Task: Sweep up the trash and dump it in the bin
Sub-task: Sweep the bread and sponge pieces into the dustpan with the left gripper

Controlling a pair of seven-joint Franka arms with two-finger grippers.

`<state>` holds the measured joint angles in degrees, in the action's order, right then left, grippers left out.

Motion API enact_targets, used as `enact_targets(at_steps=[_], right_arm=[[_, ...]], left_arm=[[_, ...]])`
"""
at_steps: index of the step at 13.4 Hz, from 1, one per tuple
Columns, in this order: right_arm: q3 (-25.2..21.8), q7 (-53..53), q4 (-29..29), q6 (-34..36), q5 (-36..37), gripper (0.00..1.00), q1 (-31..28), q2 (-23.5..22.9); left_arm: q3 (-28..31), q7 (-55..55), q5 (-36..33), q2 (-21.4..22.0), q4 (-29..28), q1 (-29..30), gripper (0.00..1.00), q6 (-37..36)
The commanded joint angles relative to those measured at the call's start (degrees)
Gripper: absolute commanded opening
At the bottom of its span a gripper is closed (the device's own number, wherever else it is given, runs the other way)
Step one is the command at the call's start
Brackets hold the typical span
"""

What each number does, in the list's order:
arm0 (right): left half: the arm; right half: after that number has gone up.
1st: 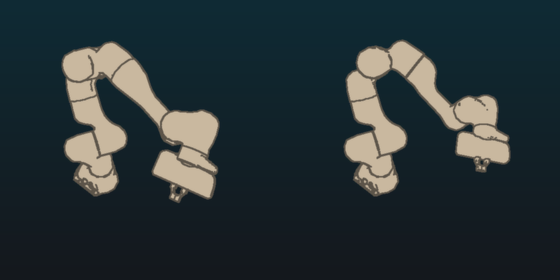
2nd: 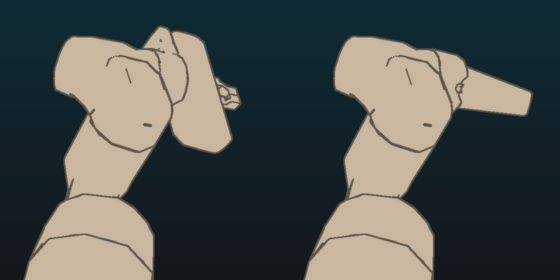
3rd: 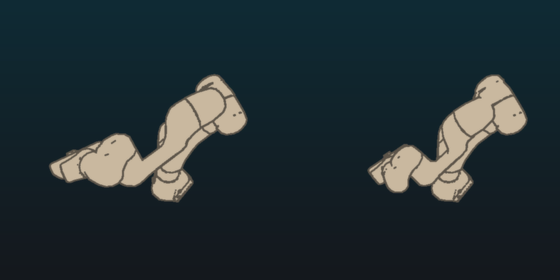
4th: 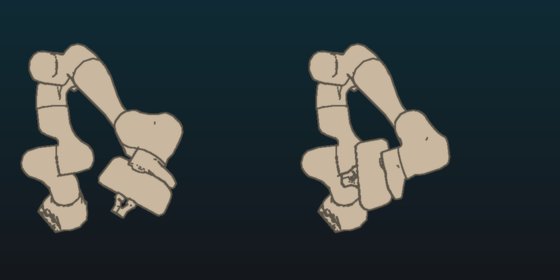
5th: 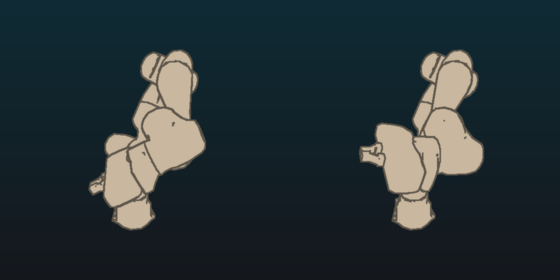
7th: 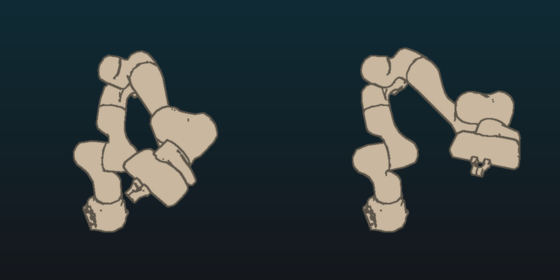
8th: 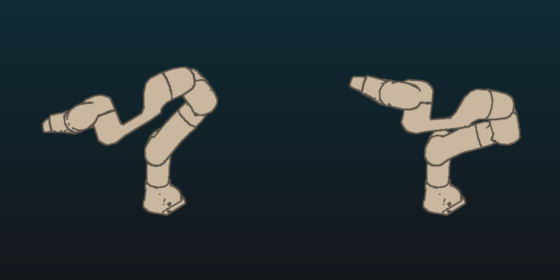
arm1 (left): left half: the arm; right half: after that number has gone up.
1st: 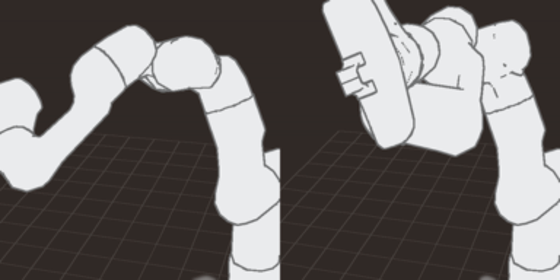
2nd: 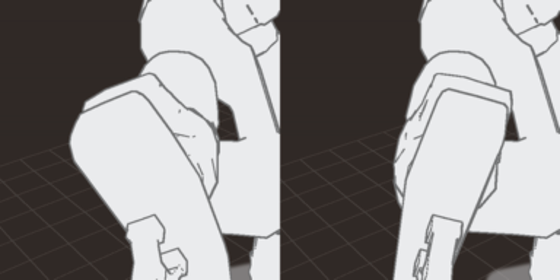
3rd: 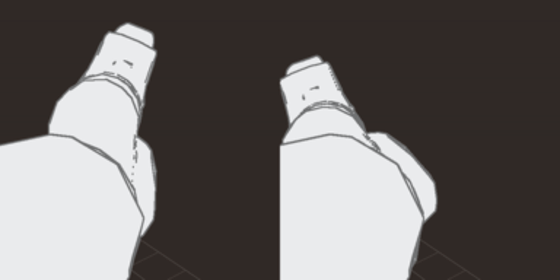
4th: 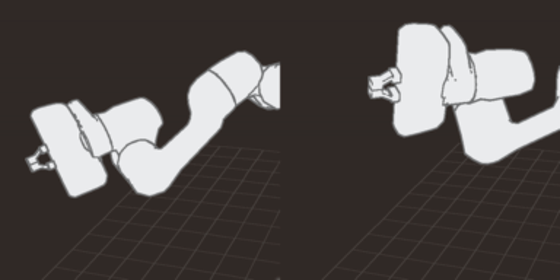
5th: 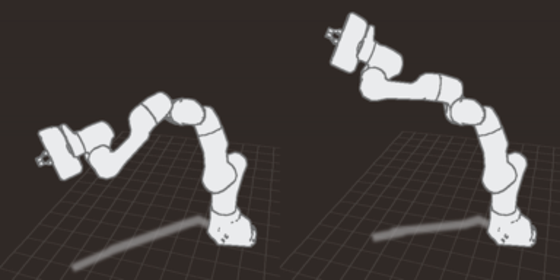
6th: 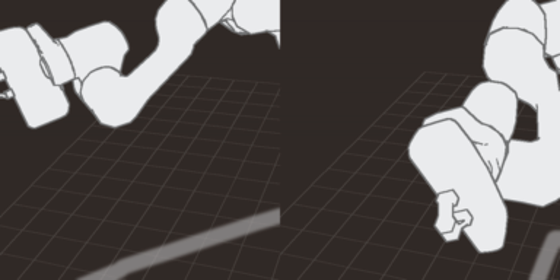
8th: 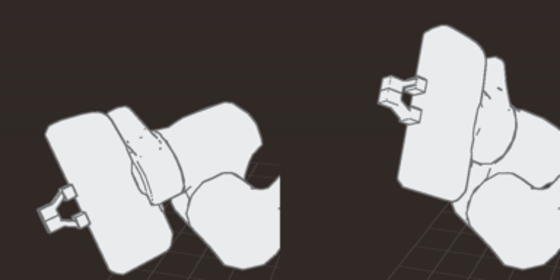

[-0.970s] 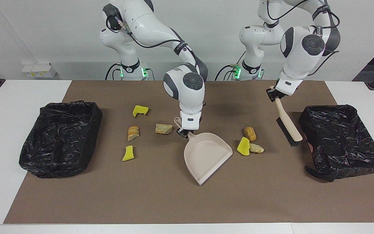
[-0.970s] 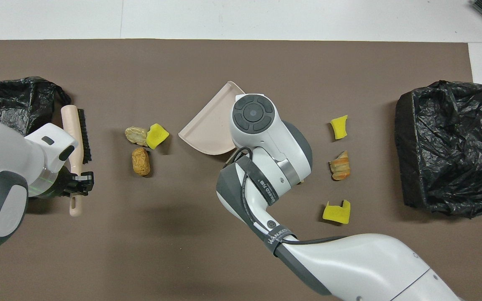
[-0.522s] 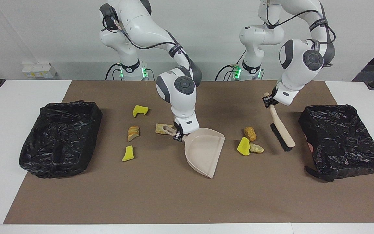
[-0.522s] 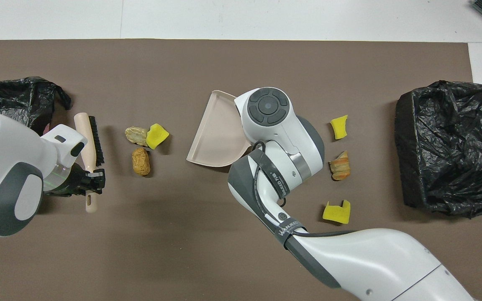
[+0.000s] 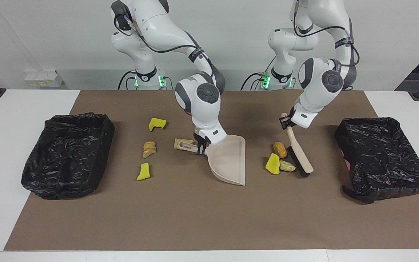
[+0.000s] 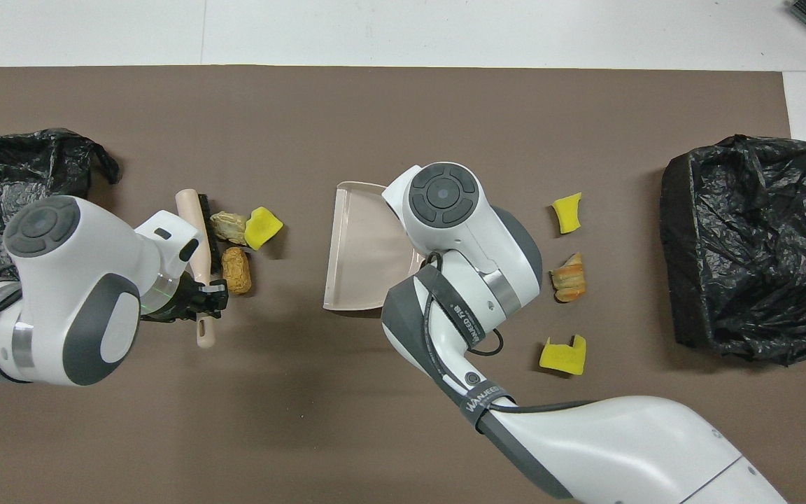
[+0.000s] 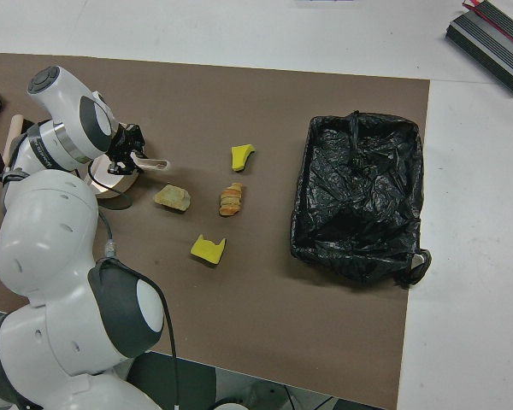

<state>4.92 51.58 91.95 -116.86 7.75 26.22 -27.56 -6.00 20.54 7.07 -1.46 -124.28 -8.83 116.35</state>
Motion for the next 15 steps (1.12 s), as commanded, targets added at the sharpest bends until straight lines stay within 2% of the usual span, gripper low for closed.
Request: enact_targets(at_steps=[1,9,12,15], right_arm=[[0.3,3.0,2.8,0.1,1.3,0.0,0.1,2.1],[0.4,4.5,4.6,-0.2,1.5,0.0,0.8,3.0],[0.4,4.8,4.6,-0.4,1.6,0.0,0.5,3.0],[0.4,5.5,4.5,-0.6,1.6,0.0,0.3,3.0]], left_arm=[[0.6,1.3,0.7,-0.9,0.1,-2.9,0.0,3.9],[0.4,0.9,8.7,-0.9,1.1,-13.7,0.0,6.1],[0.3,1.3,8.8,0.0,2.8,-14.2,0.0,4.9],[1.1,2.8,8.8,6.0,5.7,-12.1,0.0,-6.5]])
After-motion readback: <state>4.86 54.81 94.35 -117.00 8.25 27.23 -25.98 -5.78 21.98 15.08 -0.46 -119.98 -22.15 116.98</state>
